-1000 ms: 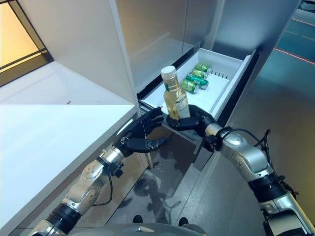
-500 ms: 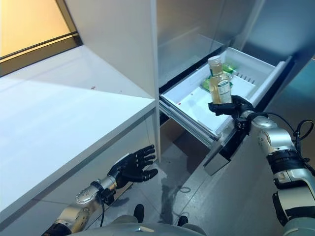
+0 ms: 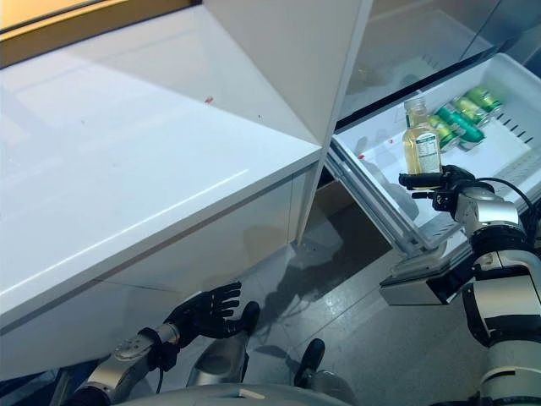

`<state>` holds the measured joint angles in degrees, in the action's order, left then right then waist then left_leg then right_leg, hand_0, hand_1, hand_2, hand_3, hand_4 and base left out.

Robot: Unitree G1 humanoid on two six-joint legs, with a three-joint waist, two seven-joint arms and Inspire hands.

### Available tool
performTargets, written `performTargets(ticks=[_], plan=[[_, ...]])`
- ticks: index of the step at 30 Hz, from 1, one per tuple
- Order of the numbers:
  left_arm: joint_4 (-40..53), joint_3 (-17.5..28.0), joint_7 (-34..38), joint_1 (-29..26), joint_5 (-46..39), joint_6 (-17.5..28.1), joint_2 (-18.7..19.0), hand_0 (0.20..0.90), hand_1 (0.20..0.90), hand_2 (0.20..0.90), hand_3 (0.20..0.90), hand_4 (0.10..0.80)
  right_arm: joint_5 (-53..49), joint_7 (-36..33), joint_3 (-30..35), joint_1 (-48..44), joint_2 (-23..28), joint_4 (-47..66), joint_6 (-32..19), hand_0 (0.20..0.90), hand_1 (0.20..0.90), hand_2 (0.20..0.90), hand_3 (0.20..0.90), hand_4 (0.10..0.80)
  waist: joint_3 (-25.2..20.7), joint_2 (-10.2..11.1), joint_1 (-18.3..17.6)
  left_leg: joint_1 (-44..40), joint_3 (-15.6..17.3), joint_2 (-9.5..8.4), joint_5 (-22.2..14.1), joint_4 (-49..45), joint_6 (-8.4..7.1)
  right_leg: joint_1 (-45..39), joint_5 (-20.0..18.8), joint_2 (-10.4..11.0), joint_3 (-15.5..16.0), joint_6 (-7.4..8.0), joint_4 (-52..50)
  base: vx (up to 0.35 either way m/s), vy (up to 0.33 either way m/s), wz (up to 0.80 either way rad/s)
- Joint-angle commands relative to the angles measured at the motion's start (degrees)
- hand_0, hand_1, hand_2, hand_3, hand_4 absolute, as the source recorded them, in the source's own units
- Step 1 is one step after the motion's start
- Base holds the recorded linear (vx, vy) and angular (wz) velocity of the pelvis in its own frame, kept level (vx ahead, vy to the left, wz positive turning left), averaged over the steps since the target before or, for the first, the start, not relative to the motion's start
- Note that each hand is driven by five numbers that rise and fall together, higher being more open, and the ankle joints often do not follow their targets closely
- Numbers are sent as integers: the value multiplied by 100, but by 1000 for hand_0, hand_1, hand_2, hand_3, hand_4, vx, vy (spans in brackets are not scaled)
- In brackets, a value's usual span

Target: Put drinks into fridge and close the fridge

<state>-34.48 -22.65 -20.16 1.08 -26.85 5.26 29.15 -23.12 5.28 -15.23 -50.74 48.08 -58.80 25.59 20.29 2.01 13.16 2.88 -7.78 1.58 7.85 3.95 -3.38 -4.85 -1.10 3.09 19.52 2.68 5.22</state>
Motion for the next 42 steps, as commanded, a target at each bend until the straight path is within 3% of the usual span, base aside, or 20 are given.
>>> performTargets(ticks=[1,3,19,21,22,23,42], plan=[[339,21,-31,-88,136,432,250,900,900,900,900,800,664,161,-544,-1045,1129,318,5,300,300,300,200,100,-182,237,-39,100,405,-341,-811,-594,302,461,591,-281,-106,-324,-1032,21,1,8],[326,38,-2,-95,114,469,291,900,900,900,900,800,943,302,-591,-1057,1243,53,256,300,300,300,200,100,-34,179,-24,120,385,-353,-824,-601,322,525,627,-264,-104,-332,-1117,18,8,6],[-251,262,259,-17,231,327,209,900,900,900,900,800,1883,1082,-461,-820,1350,-421,539,300,300,300,200,100,326,5,-47,205,388,-424,-848,-690,406,693,640,-167,-125,-286,-1339,9,7,2],[-350,323,303,-2,313,311,170,900,900,900,900,800,1903,1119,-445,-772,1329,-405,542,387,387,387,302,202,339,9,-47,204,395,-423,-851,-694,407,687,637,-166,-126,-282,-1335,0,0,0],[-452,368,352,2,382,297,133,900,900,900,900,800,1966,1195,-433,-746,1316,-389,551,535,535,535,475,375,345,22,-47,206,400,-421,-854,-699,406,686,635,-166,-129,-279,-1333,0,0,0],[-478,378,361,-1,395,288,124,900,900,900,900,800,1981,1221,-436,-744,1312,-386,554,900,900,900,900,800,347,24,-47,208,401,-420,-855,-703,405,685,634,-166,-129,-278,-1332,0,0,0],[-728,609,454,-22,651,178,-5,900,900,900,900,800,1692,1362,-467,-755,1333,-99,505,900,900,900,900,800,302,63,-94,70,531,-371,-861,-631,378,556,574,-164,-162,-241,-1201,-30,10,-1]])
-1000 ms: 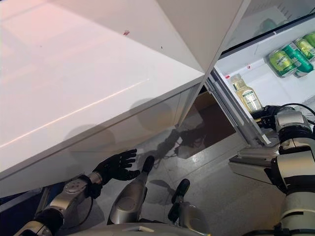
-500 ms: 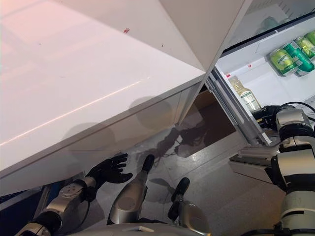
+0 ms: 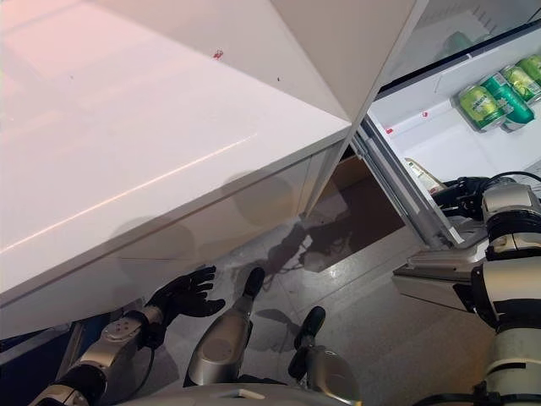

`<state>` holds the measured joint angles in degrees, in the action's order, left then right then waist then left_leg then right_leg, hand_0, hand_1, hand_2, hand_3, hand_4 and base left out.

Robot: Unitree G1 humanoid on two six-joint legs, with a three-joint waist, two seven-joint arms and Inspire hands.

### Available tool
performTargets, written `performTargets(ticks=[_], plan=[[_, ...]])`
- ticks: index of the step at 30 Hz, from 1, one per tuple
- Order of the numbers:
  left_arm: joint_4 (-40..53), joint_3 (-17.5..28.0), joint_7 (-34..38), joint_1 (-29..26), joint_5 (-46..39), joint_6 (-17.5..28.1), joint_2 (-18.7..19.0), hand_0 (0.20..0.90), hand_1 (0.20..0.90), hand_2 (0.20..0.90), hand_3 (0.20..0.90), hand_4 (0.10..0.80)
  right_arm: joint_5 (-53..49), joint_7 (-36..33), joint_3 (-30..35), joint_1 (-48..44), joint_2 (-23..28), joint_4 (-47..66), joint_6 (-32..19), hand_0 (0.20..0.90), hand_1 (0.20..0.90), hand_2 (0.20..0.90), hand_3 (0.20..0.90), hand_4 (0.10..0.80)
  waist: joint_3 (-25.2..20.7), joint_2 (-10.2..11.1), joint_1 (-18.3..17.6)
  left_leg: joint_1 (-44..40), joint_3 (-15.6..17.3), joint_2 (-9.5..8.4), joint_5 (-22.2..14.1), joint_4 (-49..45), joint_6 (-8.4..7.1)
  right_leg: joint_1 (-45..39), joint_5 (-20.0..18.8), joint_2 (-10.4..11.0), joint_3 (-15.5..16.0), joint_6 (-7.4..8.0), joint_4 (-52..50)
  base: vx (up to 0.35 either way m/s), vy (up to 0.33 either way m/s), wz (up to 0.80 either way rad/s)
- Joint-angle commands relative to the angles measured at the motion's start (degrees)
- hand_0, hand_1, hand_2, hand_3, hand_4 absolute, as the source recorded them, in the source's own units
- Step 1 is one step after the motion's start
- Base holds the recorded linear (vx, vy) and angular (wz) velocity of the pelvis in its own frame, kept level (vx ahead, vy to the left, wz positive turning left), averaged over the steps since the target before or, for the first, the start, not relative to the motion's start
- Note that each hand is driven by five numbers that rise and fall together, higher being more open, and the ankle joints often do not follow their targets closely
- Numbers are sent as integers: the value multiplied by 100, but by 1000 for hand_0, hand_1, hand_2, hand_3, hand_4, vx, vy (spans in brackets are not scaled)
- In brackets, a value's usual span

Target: Put drinks into fridge and close the fridge

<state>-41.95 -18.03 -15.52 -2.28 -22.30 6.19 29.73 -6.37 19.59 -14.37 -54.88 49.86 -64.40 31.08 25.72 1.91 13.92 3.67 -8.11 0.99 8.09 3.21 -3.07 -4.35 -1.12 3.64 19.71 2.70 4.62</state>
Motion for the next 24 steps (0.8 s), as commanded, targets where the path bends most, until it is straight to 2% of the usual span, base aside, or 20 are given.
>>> performTargets(ticks=[1,8,14,17,19,20,24], plan=[[-9,173,4,321,210,54,-78,900,900,900,900,800,-68,-68,-556,-336,1162,509,-92,900,900,900,900,800,-277,95,-182,-43,576,-311,-892,-536,351,485,575,-224,-190,-239,-1126,-61,36,-3],[-699,520,254,351,603,-246,-311,900,900,900,900,800,-486,-31,-501,-308,1587,1230,-484,900,900,900,900,800,-884,409,-415,-352,607,-363,-1019,-493,394,272,605,-240,-381,-193,-1072,-38,23,-11],[-1204,703,281,379,828,-416,-476,900,900,900,900,800,-1185,-514,-287,-370,1949,2149,-493,900,900,900,900,800,-1405,446,-701,-586,739,-421,-1194,-585,434,122,671,-257,-666,-168,-1096,8,65,-27],[-1322,710,246,373,931,-419,-521,900,900,900,900,800,-1557,-875,135,-73,2031,2562,-484,900,900,900,900,800,-1604,427,-850,-697,841,-431,-1279,-616,450,60,682,-268,-817,-148,-1079,20,37,-34],[-1367,716,197,352,961,-408,-575,900,900,900,900,800,-1969,-1456,706,376,2015,2820,-633,900,900,900,900,800,-1739,388,-991,-801,937,-428,-1373,-635,465,17,699,-280,-934,-122,-1071,33,17,-34],[-1362,707,191,354,971,-407,-572,900,900,900,900,800,-2047,-1536,796,462,2006,2850,-648,900,900,900,900,800,-1750,390,-991,-810,948,-426,-1383,-640,467,13,701,-281,-948,-119,-1073,50,4,-18],[-1416,589,148,351,1100,-410,-626,900,900,900,900,800,-2954,-2539,1745,1199,1706,3176,-945,900,900,900,900,800,-1876,325,-1128,-879,1064,-409,-1530,-758,499,2,767,-267,-1099,-90,-1165,71,-9,-24]])
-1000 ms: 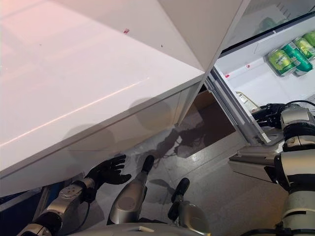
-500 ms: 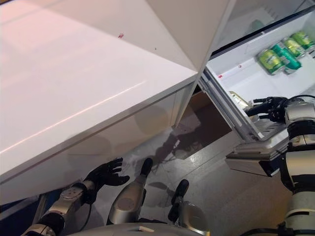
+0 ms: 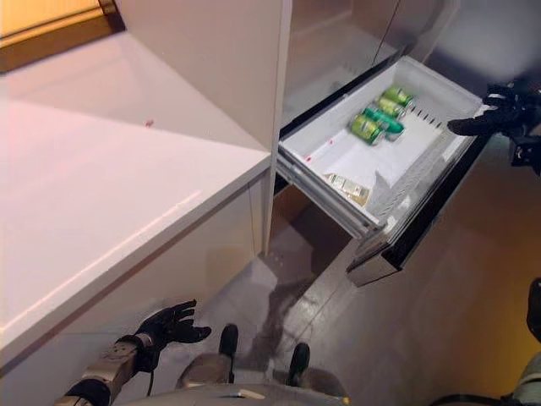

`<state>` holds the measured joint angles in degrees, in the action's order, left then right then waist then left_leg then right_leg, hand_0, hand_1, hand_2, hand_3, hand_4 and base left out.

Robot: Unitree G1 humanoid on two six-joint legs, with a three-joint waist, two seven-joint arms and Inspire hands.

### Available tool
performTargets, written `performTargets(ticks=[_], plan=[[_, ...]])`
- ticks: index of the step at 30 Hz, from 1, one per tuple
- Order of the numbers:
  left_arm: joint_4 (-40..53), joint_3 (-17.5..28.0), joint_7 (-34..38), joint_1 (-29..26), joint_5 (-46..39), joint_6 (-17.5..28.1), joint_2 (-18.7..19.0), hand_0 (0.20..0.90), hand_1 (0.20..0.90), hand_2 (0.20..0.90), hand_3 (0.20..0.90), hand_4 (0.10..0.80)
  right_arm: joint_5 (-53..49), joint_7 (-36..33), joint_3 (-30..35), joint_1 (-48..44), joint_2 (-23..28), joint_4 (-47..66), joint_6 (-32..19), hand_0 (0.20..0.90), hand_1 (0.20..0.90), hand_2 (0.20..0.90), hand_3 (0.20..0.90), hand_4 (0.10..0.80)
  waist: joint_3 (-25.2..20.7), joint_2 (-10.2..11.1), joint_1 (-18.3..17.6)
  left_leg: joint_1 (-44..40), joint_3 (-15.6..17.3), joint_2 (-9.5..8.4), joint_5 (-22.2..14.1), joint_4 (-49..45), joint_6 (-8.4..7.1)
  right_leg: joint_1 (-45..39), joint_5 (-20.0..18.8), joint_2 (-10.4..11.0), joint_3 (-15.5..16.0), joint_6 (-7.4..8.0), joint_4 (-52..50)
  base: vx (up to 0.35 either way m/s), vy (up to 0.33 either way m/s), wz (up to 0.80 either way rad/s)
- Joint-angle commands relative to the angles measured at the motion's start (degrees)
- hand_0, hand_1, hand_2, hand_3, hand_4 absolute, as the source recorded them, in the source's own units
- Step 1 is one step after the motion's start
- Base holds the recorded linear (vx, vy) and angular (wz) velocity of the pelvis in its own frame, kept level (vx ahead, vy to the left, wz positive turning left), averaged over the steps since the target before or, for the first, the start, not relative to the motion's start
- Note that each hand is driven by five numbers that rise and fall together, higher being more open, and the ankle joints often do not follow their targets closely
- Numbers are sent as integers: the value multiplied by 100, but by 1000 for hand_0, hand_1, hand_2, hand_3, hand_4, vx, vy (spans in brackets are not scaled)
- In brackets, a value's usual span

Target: Put drinks into fridge and close the fridge

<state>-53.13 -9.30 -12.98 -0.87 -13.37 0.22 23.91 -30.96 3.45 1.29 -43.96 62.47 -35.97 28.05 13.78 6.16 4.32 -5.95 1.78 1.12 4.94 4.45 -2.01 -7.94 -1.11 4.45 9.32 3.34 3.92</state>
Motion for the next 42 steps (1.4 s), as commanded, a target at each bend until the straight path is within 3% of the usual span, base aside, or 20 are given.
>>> performTargets(ticks=[1,3,8,13,22,30,42], plan=[[-314,-321,-100,211,221,179,-76,900,900,900,900,800,-890,-1173,375,293,310,392,-791,900,900,900,900,800,-697,-131,-210,77,103,-421,-1251,-924,407,368,782,-336,-91,-150,-1129,73,-11,-26],[-362,-425,-105,217,236,182,-133,900,900,900,900,800,-1631,-1531,856,762,-135,635,-1155,900,900,900,900,800,-711,-193,-271,67,157,-429,-1358,-1064,445,386,846,-300,-140,-153,-1248,105,-18,-22],[-365,-613,-121,187,267,228,-232,900,900,900,900,800,-2316,-1546,1239,1372,-1085,983,-2024,900,900,900,900,800,-578,-299,-288,234,173,-463,-1743,-1730,575,548,1127,-160,-152,-242,-1853,81,-34,-23],[-76,-818,55,74,149,147,-254,900,900,900,900,800,-2608,-1410,1345,1531,-1499,973,-2593,900,900,900,900,800,-237,-371,-187,682,110,-524,-2094,-2501,708,872,1398,15,19,-375,-2600,-12,-31,7],[188,-808,505,150,-204,48,-295,900,900,900,900,800,-3105,-1238,1066,966,-1607,491,-2698,900,900,900,900,800,284,-540,107,1506,15,-711,-2402,-3572,849,1509,1807,246,287,-598,-3791,-59,27,25],[135,-547,648,395,-348,113,-306,900,900,900,900,800,-3339,-1048,807,722,-1804,292,-2575,900,900,900,900,800,570,-638,341,1755,-133,-765,-2352,-3813,828,1732,1994,338,454,-735,-4314,-17,59,12],[210,-667,393,499,-525,456,-326,900,900,900,900,800,-3197,-842,299,25,-1911,-85,-2787,900,900,900,900,800,819,-792,782,1788,-536,-810,-1777,-3186,685,1714,1879,430,758,-689,-4178,-7,67,20]])
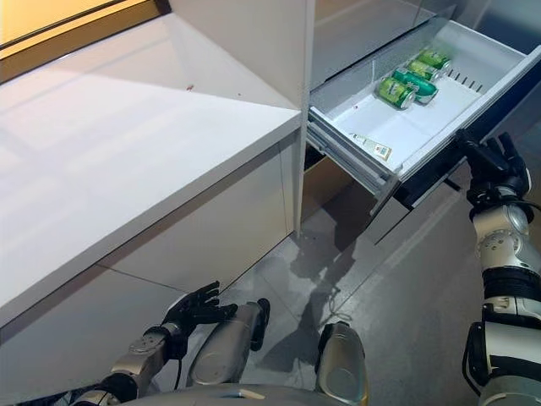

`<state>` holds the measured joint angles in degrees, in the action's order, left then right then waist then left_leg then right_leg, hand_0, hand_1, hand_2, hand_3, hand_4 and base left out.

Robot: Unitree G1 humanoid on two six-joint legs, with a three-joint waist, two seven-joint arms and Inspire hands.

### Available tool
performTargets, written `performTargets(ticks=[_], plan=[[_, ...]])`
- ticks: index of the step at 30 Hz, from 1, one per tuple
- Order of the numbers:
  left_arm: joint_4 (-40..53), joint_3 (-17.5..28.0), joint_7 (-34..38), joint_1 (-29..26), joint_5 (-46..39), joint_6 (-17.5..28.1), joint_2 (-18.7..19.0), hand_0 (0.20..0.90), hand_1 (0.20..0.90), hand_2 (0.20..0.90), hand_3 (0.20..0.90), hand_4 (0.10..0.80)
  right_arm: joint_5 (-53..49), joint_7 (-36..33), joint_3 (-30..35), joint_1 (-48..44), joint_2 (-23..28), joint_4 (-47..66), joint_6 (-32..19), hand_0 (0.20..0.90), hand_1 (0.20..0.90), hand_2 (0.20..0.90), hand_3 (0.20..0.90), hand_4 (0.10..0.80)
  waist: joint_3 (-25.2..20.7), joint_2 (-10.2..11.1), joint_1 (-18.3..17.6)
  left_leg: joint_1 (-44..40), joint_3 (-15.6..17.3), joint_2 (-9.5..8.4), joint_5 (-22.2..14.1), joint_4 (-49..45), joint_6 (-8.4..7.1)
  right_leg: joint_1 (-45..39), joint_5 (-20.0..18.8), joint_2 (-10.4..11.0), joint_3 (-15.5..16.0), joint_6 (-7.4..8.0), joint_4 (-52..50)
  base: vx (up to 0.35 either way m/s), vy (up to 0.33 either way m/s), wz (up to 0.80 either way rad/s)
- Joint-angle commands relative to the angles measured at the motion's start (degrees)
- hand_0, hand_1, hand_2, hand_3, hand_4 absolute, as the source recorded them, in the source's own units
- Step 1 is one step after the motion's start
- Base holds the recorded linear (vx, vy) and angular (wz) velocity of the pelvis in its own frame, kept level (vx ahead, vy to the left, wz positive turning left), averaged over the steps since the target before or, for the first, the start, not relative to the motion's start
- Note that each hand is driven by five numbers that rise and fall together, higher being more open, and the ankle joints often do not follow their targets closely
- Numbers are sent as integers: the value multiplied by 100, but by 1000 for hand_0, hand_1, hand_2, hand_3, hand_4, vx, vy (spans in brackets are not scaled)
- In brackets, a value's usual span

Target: Put drinks into fridge and close the fridge

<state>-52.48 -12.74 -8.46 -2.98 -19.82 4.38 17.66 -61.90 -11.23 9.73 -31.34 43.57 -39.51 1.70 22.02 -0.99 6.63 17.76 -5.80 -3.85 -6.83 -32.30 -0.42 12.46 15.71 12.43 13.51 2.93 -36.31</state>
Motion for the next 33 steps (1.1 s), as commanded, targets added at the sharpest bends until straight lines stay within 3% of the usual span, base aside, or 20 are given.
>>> performTargets(ticks=[1,6,7,8,11,12,15,21,27,33], plan=[[148,-350,-68,702,130,61,295,900,900,900,900,800,-65,593,-585,-1330,-32,208,-189,900,900,900,900,800,6,-95,595,-592,174,-312,-526,587,504,-337,176,-354,374,-630,-116,18,73,29],[99,-417,-55,705,94,137,311,900,900,900,900,800,124,489,-699,-1590,-26,-78,-302,900,900,900,900,800,-12,-145,757,-666,-34,-325,-257,968,422,-454,92,-317,519,-571,119,52,50,29],[85,-409,-55,707,88,135,309,900,900,900,900,800,129,473,-713,-1603,-25,-95,-310,900,900,900,900,800,-25,-117,767,-731,-78,-342,-373,976,398,-512,212,-320,456,-524,111,38,38,34],[81,-400,-45,706,72,133,319,900,900,900,900,800,149,441,-704,-1614,-14,-110,-310,900,900,900,900,800,-24,-148,793,-693,-81,-324,-208,1046,404,-488,84,-296,556,-551,160,30,21,32],[6,-325,-19,744,84,125,323,900,900,900,900,800,236,371,-702,-1634,-28,-203,-296,900,900,900,900,800,-98,-108,868,-844,-234,-325,-233,1234,349,-646,167,-297,566,-475,299,91,14,34],[-7,-311,-21,750,101,125,327,900,900,900,900,800,247,354,-688,-1632,-25,-228,-303,900,900,900,900,800,-100,-140,891,-811,-234,-307,-80,1286,356,-633,33,-277,670,-502,353,86,-3,20],[-87,-250,-22,801,206,111,329,900,900,900,900,800,368,188,-677,-1627,-65,-326,-317,900,900,900,900,800,-209,-78,964,-1007,-363,-262,-97,1510,281,-854,79,-309,687,-425,609,51,-5,26],[-171,-211,-105,870,362,192,334,900,900,900,900,800,385,77,-651,-1646,-1,-447,-283,900,900,900,900,800,-334,-76,1008,-1118,-413,-140,217,1886,208,-1056,-222,-403,865,-405,1155,41,-29,20],[-142,-247,-152,867,511,248,355,900,900,900,900,800,348,177,-653,-1556,20,-441,-245,900,900,900,900,800,-394,24,918,-1170,-308,-77,257,2022,177,-1102,-434,-513,784,-332,1570,-10,-69,-5],[-210,-202,-134,802,704,184,346,900,900,900,900,800,356,539,-753,-910,-373,8,-136,900,900,900,900,800,-534,190,583,-1391,84,-31,159,2148,212,-1209,-648,-702,459,-255,2052,-20,-65,-24]])
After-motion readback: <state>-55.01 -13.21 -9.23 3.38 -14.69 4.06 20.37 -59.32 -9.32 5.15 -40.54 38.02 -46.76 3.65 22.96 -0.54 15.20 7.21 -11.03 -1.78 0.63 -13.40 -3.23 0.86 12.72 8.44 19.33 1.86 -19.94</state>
